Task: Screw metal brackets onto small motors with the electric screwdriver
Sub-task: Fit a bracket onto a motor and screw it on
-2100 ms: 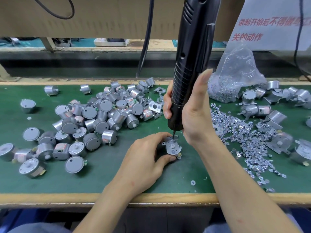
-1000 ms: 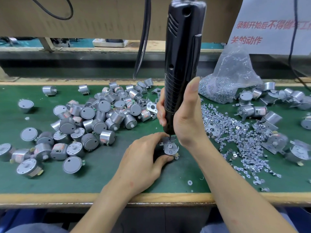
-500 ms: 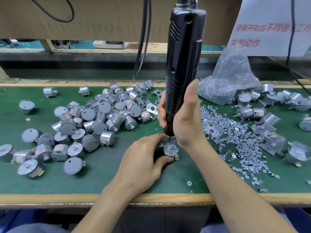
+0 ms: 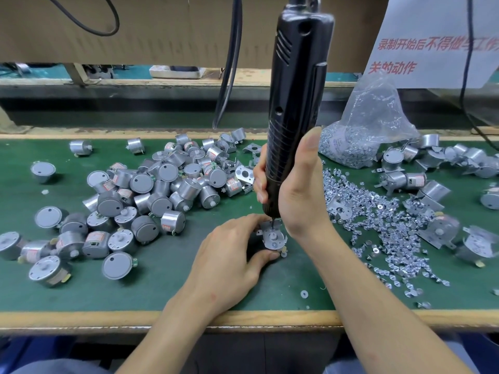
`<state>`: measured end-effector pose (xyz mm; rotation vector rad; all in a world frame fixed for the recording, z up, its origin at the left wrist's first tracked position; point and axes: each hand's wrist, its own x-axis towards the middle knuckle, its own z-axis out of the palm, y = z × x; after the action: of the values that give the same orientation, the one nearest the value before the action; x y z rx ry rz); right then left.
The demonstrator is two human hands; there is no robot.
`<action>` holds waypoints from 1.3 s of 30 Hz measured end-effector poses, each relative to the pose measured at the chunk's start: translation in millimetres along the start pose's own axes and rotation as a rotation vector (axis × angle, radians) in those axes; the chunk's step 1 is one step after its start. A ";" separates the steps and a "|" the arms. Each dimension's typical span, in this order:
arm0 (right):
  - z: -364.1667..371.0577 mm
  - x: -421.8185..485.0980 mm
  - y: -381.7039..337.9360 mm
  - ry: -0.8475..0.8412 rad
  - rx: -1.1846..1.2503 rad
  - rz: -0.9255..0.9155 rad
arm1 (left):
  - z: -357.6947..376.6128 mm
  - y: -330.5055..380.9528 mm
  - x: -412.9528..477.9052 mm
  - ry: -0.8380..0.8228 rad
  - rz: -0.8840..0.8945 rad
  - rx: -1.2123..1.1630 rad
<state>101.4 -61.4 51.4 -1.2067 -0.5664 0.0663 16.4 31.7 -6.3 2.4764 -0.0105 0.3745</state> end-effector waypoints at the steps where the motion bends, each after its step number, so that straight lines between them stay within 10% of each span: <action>1: -0.4 0.0 0.5 0.000 0.003 -0.001 | -0.1 0.2 0.1 0.000 0.000 0.000; 17: -40.6 -11.8 -5.2 0.002 -0.241 -0.186 | 0.7 0.0 -1.9 0.013 0.027 -0.019; 29: -75.7 -26.4 -0.2 -0.264 -0.772 0.285 | -7.3 5.4 0.3 0.113 0.089 -0.055; 39: -90.7 -54.5 -27.6 0.009 -0.123 0.574 | 5.9 34.1 -0.9 0.158 0.165 -0.072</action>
<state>88.2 -168.6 34.1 -1.4594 -0.2035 0.5173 13.7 0.7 9.0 2.3747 -0.1609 0.6287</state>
